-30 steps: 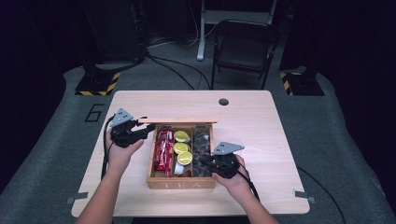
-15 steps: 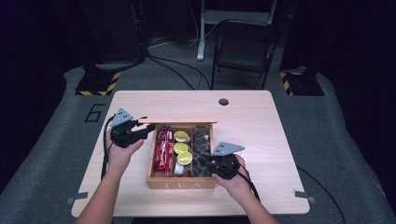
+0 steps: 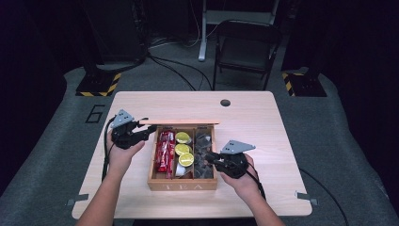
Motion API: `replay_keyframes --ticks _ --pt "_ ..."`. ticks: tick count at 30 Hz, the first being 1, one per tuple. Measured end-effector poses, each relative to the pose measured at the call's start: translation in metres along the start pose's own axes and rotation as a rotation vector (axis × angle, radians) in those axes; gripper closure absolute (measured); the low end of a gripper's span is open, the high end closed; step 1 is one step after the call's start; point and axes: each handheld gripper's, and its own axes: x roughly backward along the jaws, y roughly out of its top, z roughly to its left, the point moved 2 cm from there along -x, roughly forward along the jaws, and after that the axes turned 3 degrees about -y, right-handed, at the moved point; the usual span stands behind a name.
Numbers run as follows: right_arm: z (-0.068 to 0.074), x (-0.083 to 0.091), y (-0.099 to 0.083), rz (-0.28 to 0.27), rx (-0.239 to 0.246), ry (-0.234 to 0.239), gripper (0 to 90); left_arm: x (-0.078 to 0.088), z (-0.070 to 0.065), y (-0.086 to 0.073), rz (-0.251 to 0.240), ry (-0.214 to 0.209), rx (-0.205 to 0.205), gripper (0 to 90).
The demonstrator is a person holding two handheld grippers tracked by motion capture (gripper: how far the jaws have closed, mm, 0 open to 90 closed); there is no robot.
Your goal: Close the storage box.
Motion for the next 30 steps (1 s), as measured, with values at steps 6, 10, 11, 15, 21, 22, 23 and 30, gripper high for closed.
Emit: replay_keyframes --ticks 6,10,11,15,21,22,23,30 --pt "-0.007 0.006 0.002 -0.021 -0.003 -0.018 78.8 0.0 0.0 0.0 0.0 0.0 0.0 51.4" --pt "-0.011 0.011 0.002 -0.026 -0.015 -0.034 78.9 0.0 0.0 0.0 0.0 0.0 0.0 51.3" --pt "-0.013 0.013 0.003 -0.027 -0.022 -0.044 78.8 0.0 0.0 0.0 0.0 0.0 0.0 51.3" --pt "-0.019 0.017 0.002 -0.036 -0.025 -0.058 78.8 0.0 0.0 0.0 0.0 0.0 0.0 51.3" --pt "-0.031 0.023 0.0 -0.04 -0.044 -0.097 78.8 0.0 0.0 0.0 0.0 -0.001 0.0 51.3" --pt "-0.033 0.024 0.0 -0.039 -0.047 -0.106 78.8 0.0 0.0 0.0 0.0 -0.001 0.0 51.3" --pt "-0.035 0.026 0.0 -0.038 -0.056 -0.114 78.9 0.0 0.0 0.0 0.001 -0.001 0.0 51.3" --pt "-0.048 0.034 -0.003 -0.052 -0.075 -0.153 78.8 0.0 0.0 0.0 0.0 0.0 0.0 51.3"
